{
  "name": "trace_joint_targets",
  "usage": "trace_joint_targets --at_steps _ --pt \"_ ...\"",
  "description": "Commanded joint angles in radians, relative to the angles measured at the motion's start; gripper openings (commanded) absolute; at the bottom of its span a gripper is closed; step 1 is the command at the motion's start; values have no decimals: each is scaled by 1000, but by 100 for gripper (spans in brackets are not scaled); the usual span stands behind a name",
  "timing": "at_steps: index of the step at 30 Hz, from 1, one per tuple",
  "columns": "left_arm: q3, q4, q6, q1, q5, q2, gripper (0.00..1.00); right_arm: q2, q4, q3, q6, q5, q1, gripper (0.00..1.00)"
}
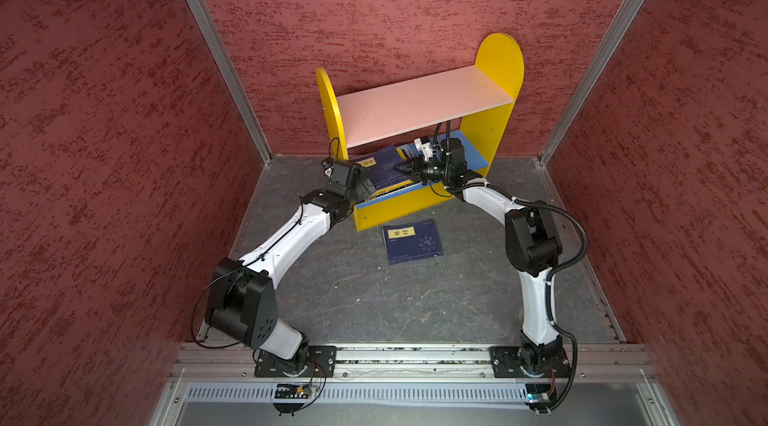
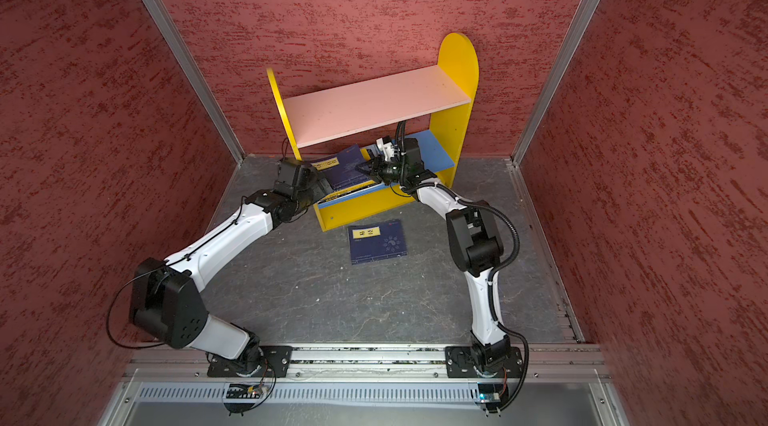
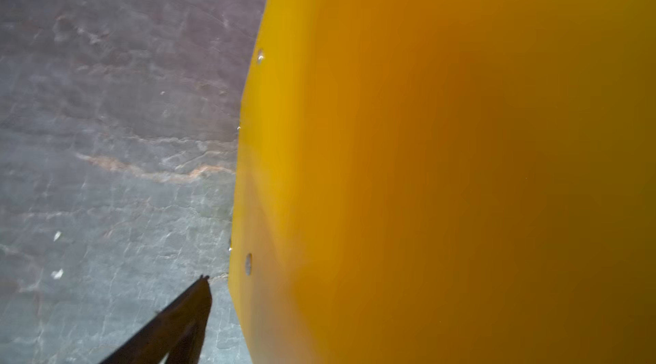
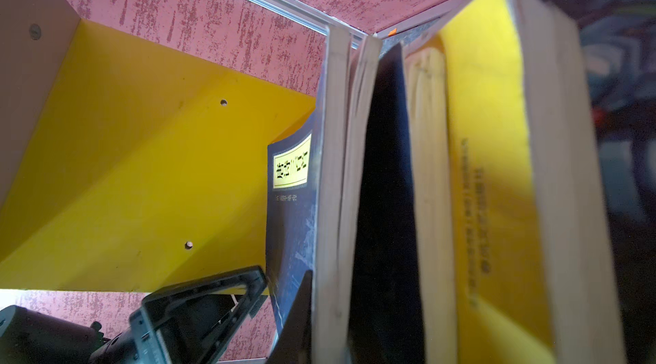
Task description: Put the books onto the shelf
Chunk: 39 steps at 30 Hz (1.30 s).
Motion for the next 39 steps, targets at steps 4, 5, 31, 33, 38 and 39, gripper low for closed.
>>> trace_joint_targets --at_steps 4,5,31,33,38,39 --pt "49 -128 -56 -14 -69 64 99 -19 -62 54 -63 18 20 17" --pt "54 -137 -59 -16 -70 70 100 -20 -73 59 -67 23 18 19" --pt "51 -112 -47 -22 -21 76 99 -63 -534 265 -330 428 27 40" --pt "48 -96 -38 -22 -10 69 99 -65 -516 262 -353 385 35 41" --pt "41 -65 -29 -19 14 57 99 -87 -499 217 -398 339 47 54" --pt "41 -64 -29 -19 20 56 99 -103 -489 189 -402 342 48 56"
